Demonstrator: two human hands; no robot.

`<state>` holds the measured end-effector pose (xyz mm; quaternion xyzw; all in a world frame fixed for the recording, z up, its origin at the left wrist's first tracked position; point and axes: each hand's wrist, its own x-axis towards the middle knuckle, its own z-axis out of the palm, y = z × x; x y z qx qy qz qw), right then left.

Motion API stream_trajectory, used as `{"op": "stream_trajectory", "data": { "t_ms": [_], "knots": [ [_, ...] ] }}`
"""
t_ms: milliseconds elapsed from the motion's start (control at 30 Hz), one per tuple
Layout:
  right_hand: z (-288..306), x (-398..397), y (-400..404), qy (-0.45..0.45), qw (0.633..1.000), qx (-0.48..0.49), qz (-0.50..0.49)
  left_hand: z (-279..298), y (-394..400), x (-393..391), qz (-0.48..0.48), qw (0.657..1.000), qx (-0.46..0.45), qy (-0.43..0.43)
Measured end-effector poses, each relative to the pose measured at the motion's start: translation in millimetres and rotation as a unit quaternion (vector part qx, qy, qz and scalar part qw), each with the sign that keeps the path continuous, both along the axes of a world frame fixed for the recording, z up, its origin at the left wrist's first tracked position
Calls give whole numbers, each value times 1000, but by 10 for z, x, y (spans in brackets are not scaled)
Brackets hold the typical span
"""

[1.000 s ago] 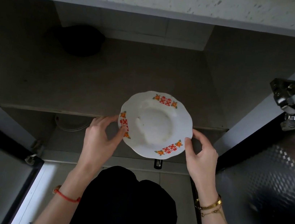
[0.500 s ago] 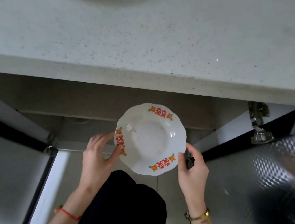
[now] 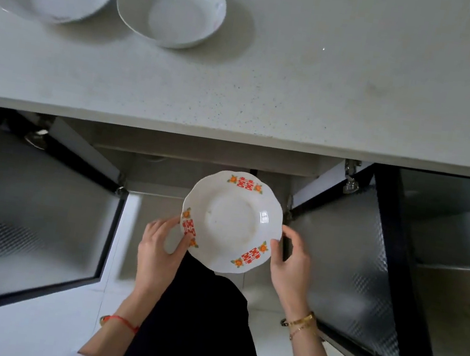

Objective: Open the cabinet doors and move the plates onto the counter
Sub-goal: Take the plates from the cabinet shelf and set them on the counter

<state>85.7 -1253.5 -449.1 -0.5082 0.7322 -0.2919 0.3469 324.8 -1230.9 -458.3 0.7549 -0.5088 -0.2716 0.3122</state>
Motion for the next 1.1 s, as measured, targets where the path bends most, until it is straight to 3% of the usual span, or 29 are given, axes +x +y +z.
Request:
{"op": "stream_trajectory", "data": {
  "t_ms": [333, 533, 1100],
  "knots": [
    [1411, -233, 339, -16, 1000, -9, 11, 1565, 335, -185, 0, 999, -41, 12],
    [2029, -364, 211, -1, 998, -57, 27, 2166, 159, -277, -9, 997, -73, 8],
    [2405, -396, -761, 1, 993, -116, 4, 2561, -922, -301, -36, 995, -92, 3]
  ]
}}
